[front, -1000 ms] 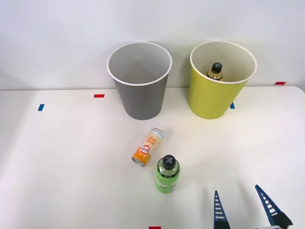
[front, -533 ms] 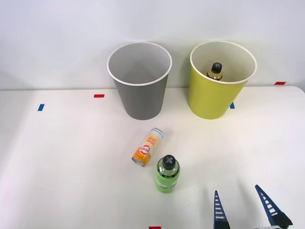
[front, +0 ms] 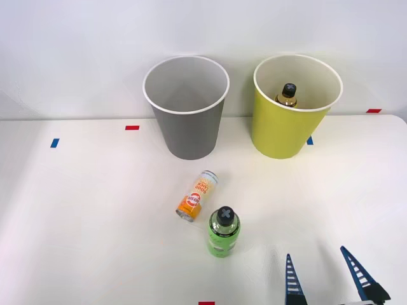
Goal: Put cans in the gray bin, plastic bottles in the light green bin
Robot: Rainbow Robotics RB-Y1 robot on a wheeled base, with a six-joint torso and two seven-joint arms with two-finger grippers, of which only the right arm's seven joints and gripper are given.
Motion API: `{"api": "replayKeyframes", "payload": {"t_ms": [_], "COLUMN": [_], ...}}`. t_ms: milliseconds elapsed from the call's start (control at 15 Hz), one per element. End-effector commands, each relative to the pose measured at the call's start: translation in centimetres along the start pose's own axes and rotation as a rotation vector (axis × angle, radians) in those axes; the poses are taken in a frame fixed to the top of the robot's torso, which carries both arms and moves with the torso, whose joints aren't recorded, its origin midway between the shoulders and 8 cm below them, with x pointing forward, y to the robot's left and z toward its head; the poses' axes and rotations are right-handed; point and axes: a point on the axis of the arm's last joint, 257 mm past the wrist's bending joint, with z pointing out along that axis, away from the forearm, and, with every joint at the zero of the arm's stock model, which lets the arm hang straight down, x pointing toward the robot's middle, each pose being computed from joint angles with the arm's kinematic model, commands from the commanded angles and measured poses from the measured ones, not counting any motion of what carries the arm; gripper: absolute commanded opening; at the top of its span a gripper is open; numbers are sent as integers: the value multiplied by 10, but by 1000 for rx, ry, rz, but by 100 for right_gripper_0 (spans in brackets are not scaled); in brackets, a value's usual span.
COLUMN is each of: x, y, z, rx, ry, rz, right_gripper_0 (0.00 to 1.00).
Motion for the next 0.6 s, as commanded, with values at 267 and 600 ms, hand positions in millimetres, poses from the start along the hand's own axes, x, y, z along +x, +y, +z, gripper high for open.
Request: {"api": "replayKeyframes", "payload": {"t_ms": [267, 600], "x": [0, 0], "y": [0, 0], "z": [0, 0], "rx": [0, 0], "ry": [0, 0], "rz": [0, 0], "right_gripper_0": [100, 100]}}
